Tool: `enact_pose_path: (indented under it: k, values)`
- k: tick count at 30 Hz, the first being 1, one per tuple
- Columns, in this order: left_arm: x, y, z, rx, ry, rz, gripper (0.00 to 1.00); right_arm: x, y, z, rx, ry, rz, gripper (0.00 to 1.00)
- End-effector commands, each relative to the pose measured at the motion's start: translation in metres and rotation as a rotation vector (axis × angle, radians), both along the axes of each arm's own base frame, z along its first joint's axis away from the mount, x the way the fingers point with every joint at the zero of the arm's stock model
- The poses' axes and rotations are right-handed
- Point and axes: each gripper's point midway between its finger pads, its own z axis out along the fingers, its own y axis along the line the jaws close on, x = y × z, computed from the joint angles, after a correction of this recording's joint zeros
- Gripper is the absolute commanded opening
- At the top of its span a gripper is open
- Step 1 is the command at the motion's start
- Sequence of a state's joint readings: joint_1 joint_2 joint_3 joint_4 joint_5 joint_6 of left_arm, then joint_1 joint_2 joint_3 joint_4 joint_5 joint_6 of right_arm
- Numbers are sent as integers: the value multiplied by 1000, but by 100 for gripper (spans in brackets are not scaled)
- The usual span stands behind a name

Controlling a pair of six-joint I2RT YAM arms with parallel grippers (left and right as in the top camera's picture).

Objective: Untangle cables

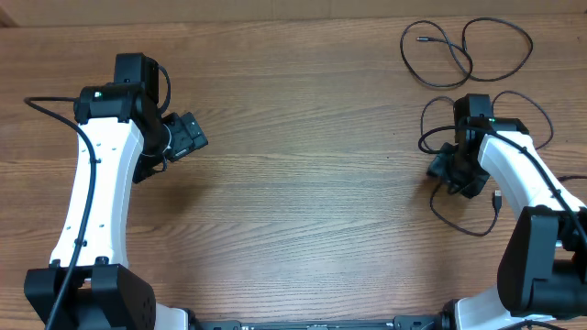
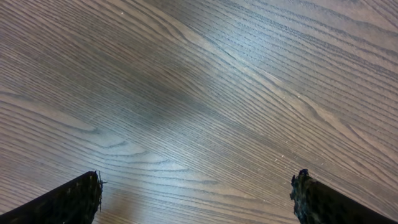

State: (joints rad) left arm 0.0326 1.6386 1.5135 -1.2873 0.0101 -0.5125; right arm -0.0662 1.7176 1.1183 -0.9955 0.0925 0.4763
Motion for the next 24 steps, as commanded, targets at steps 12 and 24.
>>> enact_pose_path:
  k: [12,24]
  values:
    - [-2,-1,-5,13,19,-26,99,38,-98,98,13,-193,-309,100]
    - [-4,-1,-5,12,27,-26,99,16,-212,68,-25,-242,-626,100]
